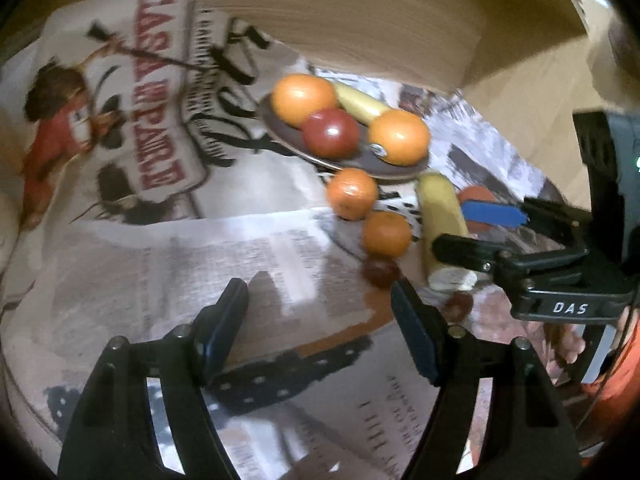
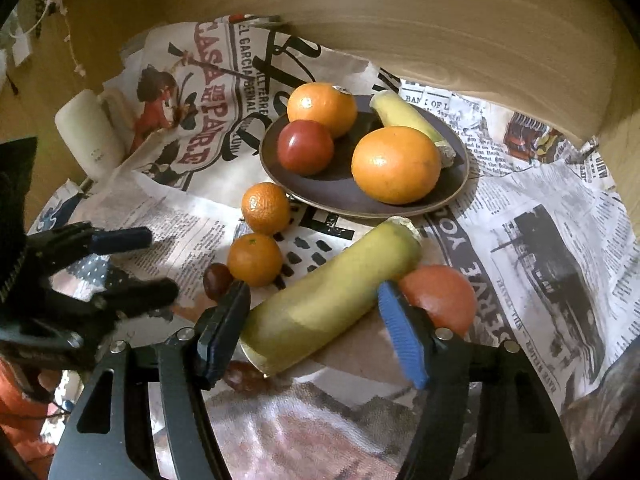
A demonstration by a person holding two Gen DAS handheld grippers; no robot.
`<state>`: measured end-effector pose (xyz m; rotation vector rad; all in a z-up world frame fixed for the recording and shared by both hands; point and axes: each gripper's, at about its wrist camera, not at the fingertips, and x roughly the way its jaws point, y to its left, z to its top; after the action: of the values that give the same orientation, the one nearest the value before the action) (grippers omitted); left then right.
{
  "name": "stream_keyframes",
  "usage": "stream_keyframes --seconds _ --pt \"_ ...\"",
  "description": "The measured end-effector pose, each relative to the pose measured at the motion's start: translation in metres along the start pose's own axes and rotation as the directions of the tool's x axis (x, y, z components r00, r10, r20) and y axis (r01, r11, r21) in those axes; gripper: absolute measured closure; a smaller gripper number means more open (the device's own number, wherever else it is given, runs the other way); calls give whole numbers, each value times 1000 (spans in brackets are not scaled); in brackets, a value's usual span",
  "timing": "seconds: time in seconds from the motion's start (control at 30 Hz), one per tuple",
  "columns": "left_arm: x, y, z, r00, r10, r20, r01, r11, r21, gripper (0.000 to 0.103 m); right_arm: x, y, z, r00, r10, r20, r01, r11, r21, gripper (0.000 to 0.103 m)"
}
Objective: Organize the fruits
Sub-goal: 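Grasp the second yellow corn cob with the right tool, then carry the corn cob onto the plate with the right tool while the left tool places a tangerine there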
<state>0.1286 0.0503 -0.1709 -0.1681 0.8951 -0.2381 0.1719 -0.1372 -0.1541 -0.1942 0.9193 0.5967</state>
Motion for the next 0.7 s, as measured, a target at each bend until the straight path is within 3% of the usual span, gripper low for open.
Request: stream_keyframes --seconds 0.1,0.17,0.3,0.53,0.7 --pt "-4 11 -2 1000 -14 7 14 999 -45 30 6 2 0 1000 -23 -18 23 1000 13 33" --pt "-5 13 -4 1000 -15 11 15 999 -49 30 7 -7 -3 999 15 -32 -14 998 56 34" --pt "-7 12 -7 1000 -15 15 15 999 -28 29 4 -23 -8 996 79 -41 -72 987 146 46" --pt "-5 4 -5 999 -29 15 29 1000 5 29 -17 -29 -16 999 6 -40 -1 993 121 67" --pt "-3 -2 1 999 -32 22 31 999 26 29 -28 -38 -21 998 -37 -59 42 996 81 70"
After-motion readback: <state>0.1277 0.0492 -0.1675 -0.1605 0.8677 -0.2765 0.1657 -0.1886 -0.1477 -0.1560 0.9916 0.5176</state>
